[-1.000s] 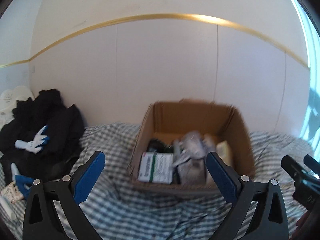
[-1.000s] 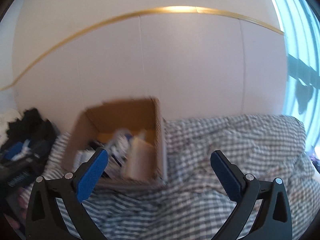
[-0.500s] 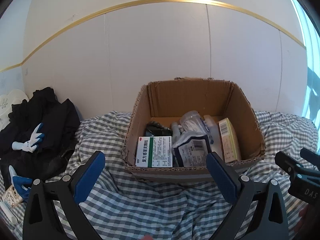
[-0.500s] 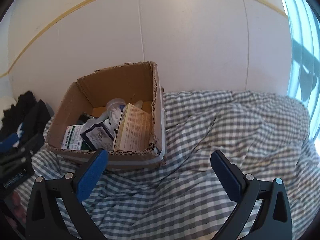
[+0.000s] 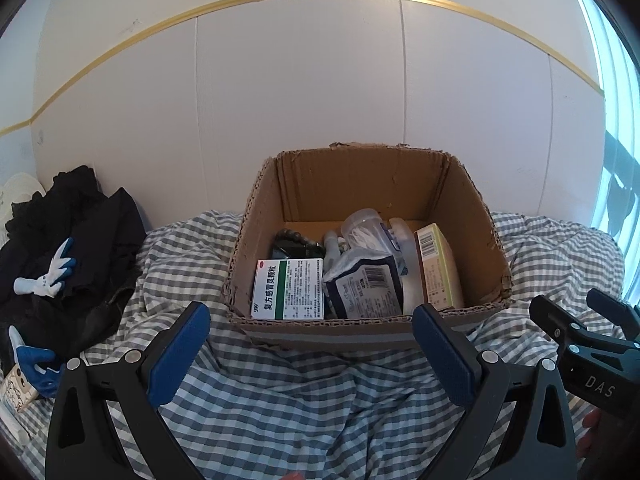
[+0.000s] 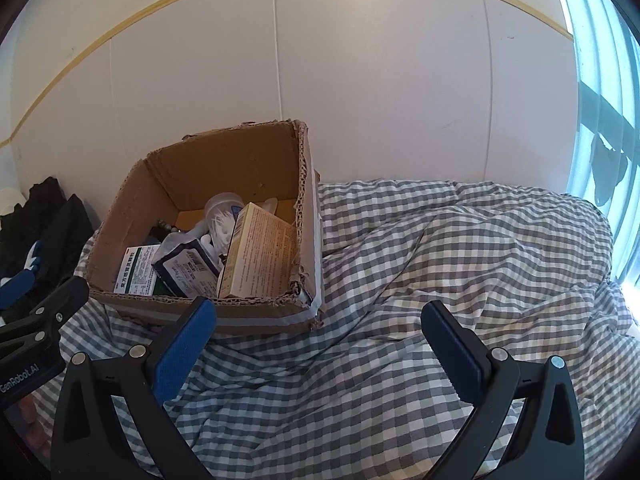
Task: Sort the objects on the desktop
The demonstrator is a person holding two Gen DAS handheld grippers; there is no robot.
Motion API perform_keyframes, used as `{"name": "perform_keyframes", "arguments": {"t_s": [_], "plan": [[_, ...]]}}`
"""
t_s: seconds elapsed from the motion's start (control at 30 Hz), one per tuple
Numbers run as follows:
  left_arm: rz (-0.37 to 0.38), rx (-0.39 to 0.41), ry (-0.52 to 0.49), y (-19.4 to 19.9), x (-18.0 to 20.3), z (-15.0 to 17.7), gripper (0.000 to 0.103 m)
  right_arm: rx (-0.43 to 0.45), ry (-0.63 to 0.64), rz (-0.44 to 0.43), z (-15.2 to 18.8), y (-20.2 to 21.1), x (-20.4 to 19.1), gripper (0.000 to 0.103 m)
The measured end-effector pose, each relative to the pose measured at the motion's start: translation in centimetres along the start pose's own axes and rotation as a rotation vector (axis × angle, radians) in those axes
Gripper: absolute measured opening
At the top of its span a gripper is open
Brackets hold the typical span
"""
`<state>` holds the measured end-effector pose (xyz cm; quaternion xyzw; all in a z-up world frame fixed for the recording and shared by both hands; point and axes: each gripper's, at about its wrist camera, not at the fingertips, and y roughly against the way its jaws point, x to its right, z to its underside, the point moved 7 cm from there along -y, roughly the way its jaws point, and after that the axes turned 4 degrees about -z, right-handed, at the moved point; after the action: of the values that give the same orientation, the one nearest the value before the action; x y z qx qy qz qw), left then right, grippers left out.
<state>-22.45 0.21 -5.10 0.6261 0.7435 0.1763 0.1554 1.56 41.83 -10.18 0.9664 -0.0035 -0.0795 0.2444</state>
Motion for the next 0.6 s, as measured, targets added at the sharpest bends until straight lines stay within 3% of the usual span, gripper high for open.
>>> {"name": "perform_keyframes", "arguments": {"t_s": [0.6], "plan": [[0.009, -0.037, -0.01, -0.22, 0.48, 0.72, 0.103, -0.034, -0.011, 0.0, 0.36, -0.45, 0.27, 0.103]]}}
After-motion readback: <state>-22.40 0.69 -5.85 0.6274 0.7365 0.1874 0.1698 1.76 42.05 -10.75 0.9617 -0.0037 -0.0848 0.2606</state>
